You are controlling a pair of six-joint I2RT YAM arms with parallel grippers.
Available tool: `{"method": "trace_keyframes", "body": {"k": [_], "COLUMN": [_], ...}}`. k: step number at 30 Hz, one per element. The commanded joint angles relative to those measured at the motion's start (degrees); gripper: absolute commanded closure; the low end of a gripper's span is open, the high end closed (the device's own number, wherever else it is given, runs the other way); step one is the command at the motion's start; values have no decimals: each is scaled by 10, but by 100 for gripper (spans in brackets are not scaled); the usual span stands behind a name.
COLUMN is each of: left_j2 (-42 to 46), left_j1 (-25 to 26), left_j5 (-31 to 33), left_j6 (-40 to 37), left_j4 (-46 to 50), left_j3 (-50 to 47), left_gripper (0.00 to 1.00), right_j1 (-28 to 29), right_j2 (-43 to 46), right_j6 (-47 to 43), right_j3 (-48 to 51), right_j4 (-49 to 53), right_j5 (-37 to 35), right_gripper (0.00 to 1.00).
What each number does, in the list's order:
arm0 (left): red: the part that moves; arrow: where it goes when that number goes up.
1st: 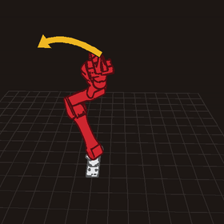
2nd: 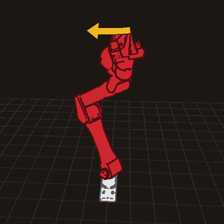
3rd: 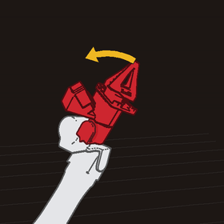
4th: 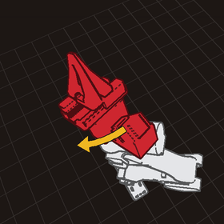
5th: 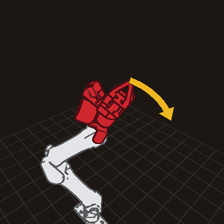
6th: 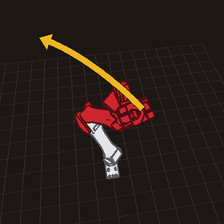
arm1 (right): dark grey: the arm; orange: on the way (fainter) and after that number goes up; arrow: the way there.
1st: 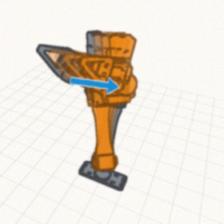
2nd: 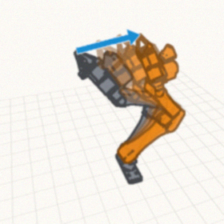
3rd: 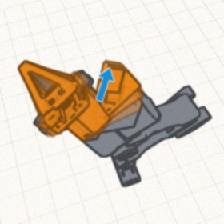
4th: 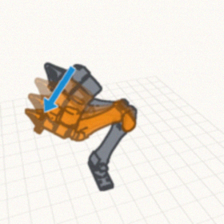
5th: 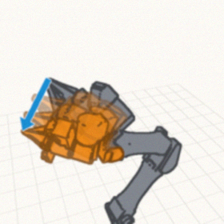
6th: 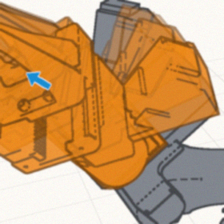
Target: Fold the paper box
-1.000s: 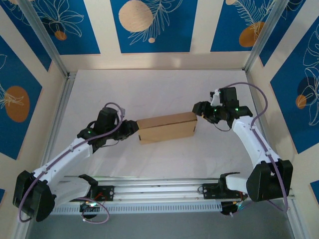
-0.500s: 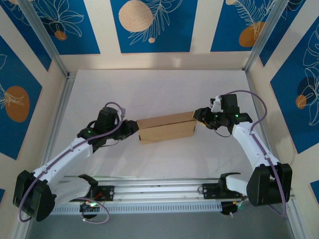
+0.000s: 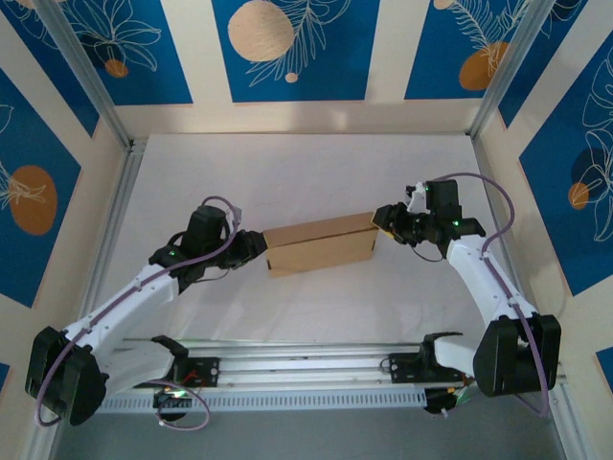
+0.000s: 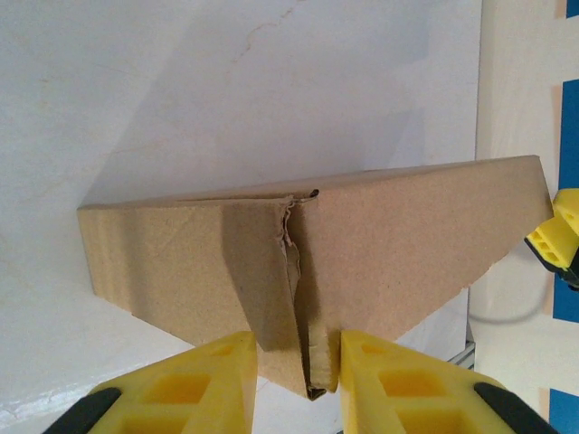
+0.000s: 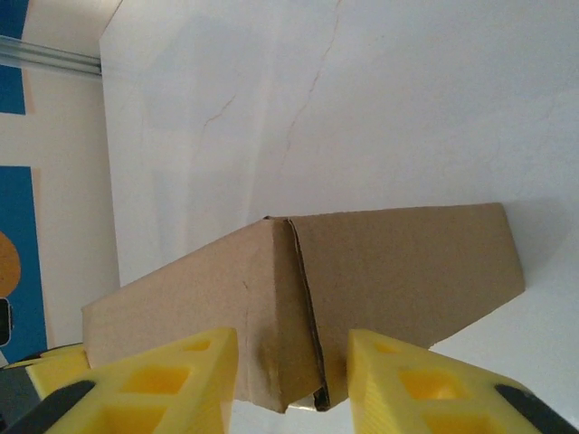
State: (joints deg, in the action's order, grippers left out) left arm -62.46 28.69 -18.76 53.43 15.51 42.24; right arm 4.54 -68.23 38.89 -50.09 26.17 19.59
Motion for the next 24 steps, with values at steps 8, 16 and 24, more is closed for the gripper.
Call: {"method": "trace_keyframes", "body": {"k": [8, 16, 24], "left_j2": [-14, -14, -14], "left_j1": [1, 1, 0], "left_j5": [35, 34, 53], "left_j6": [-11, -9, -34], "left_j4": [63, 62, 87], "left_j3": [-22, -22, 3], "left_gripper": [71, 72, 68], "right_j1": [-2, -3, 8], "right_j2": [-15, -34, -8], "right_j6": [22, 47, 41], "right_j3": [36, 57, 26], "right_j4": [4, 13, 32], "right_j5": [-12, -46, -51], "right_gripper": [70, 84, 86]}}
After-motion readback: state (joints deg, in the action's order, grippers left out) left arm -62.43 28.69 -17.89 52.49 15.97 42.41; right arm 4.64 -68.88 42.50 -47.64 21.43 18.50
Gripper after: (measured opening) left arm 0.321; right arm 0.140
